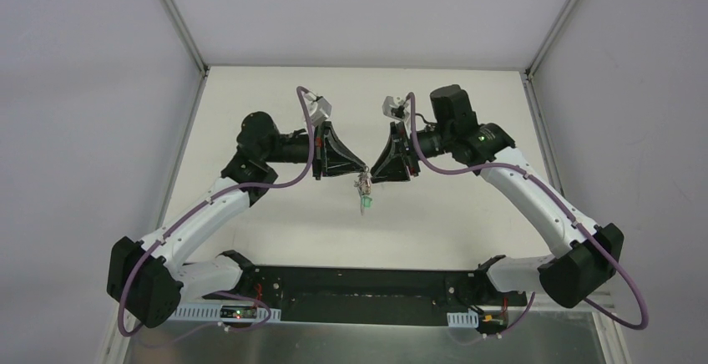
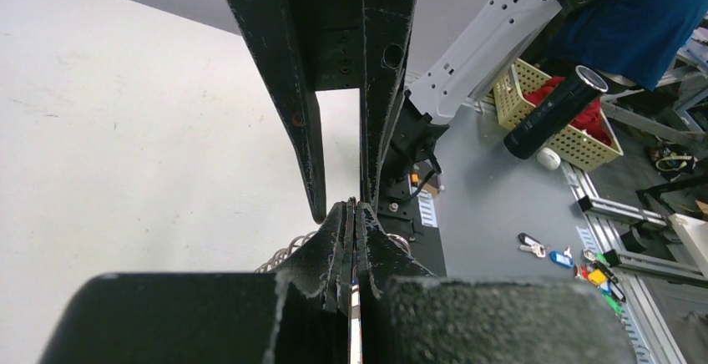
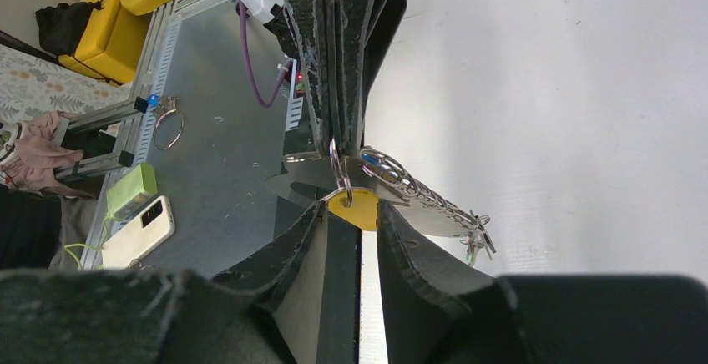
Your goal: Put the keys on the keyring
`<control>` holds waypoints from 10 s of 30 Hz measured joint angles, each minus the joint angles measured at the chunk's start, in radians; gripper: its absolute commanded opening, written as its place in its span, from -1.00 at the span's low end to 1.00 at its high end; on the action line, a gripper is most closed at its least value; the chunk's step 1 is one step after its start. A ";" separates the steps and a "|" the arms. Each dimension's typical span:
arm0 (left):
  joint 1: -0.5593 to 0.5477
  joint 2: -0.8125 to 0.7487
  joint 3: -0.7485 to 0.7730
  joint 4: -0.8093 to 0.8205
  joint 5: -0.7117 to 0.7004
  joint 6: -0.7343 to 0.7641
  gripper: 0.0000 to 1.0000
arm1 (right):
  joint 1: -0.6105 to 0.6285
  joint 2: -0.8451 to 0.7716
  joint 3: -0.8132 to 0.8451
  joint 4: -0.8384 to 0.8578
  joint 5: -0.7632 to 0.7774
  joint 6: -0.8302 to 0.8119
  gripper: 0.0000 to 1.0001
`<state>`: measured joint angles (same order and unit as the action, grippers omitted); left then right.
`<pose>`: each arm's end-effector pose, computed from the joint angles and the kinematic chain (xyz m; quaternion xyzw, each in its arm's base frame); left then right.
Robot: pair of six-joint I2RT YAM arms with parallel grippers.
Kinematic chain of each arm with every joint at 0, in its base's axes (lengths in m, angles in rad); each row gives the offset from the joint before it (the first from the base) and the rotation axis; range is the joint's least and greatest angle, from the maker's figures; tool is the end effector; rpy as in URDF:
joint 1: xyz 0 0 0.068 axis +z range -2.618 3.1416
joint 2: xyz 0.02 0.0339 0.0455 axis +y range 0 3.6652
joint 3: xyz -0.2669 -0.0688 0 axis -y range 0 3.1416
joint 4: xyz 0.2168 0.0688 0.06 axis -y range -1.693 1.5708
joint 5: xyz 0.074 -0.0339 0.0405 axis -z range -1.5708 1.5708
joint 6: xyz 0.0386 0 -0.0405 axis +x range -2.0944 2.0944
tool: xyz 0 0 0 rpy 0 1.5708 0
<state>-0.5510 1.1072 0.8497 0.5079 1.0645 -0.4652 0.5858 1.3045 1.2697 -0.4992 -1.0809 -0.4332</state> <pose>0.1659 -0.1415 0.3780 0.4231 0.5108 -0.6030 0.4432 0.1877 0.1654 0.3765 -0.5858 0.5259 0.4780 0.3896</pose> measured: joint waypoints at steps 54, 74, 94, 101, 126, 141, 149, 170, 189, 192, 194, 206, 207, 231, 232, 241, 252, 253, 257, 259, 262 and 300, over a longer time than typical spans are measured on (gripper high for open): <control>0.001 0.018 -0.031 0.011 -0.027 -0.023 -1.00 | 0.027 0.032 0.017 0.054 0.021 0.055 -0.76; 0.001 0.004 -0.033 -0.087 -0.025 0.128 -0.86 | 0.073 0.045 0.091 -0.103 0.181 -0.070 -1.00; 0.002 -0.027 0.047 -0.494 -0.025 0.547 -0.21 | 0.150 0.114 0.201 -0.299 0.380 -0.201 -1.00; 0.001 -0.027 0.048 -0.434 -0.027 0.525 -0.15 | 0.156 0.129 0.201 -0.298 0.382 -0.196 -1.00; -0.013 0.018 0.035 -0.366 -0.055 0.501 -0.44 | 0.159 0.146 0.201 -0.275 0.375 -0.172 -1.00; -0.019 0.036 0.035 -0.367 -0.053 0.495 -1.00 | 0.158 0.146 0.201 -0.272 0.372 -0.170 -1.00; -0.019 0.036 0.035 -0.369 -0.055 0.481 -1.00 | 0.158 0.146 0.199 -0.267 0.378 -0.169 -0.88; -0.019 0.019 0.021 -0.264 -0.051 0.311 -1.00 | -0.002 0.071 0.041 -0.089 0.101 -0.037 -0.30; -0.019 0.019 0.017 -0.228 -0.047 0.271 -1.00 | -0.004 0.071 -0.010 -0.040 0.029 -0.003 -0.80; -0.019 0.018 0.015 -0.226 -0.047 0.270 -1.00 | -0.004 0.071 -0.010 -0.030 0.018 0.003 -1.00; -0.019 0.018 0.013 -0.220 -0.045 0.270 -1.00 | -0.004 0.071 -0.010 -0.029 0.017 0.007 -1.00; -0.019 0.018 -0.005 -0.137 -0.003 0.209 -1.00 | -0.005 0.071 -0.048 0.042 -0.042 0.053 -1.00; -0.019 0.018 -0.008 -0.125 0.001 0.201 -1.00 | -0.005 0.071 -0.053 0.054 -0.051 0.061 -1.00; -0.018 0.018 -0.045 0.006 0.028 0.114 -1.00 | -0.034 0.040 -0.087 0.109 -0.069 0.096 -0.44; -0.019 0.018 -0.045 0.006 0.027 0.113 -1.00 | -0.040 0.024 -0.087 0.109 -0.066 0.090 -0.44; -0.019 0.018 -0.045 0.029 0.017 0.077 -1.00 | -0.055 -0.053 -0.086 0.106 -0.061 0.075 -0.44; -0.019 0.044 -0.045 0.064 -0.030 -0.001 -1.00 | -0.024 -0.018 -0.076 0.116 -0.032 0.085 -0.43; -0.019 0.045 -0.045 0.065 -0.031 -0.005 -1.00 | -0.021 -0.013 -0.074 0.116 -0.028 0.085 -0.44; -0.019 0.046 -0.046 0.070 -0.038 -0.016 -1.00 | -0.010 0.002 -0.066 0.119 -0.016 0.085 -0.49; -0.019 0.046 -0.047 0.075 -0.041 -0.018 -1.00 | -0.006 0.005 -0.064 0.119 -0.010 0.085 -0.55; -0.019 0.047 -0.047 0.080 -0.045 -0.019 -1.00 | -0.005 0.006 -0.063 0.121 -0.003 0.085 -0.64; -0.018 -0.032 0.057 -0.513 -0.081 0.521 0.13 | 0.146 0.097 0.172 -0.348 0.402 -0.250 -1.00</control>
<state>-0.5686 1.0748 0.9066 -0.0055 0.9836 0.0555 0.7322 1.4017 1.4422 -0.8471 -0.6785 -0.6830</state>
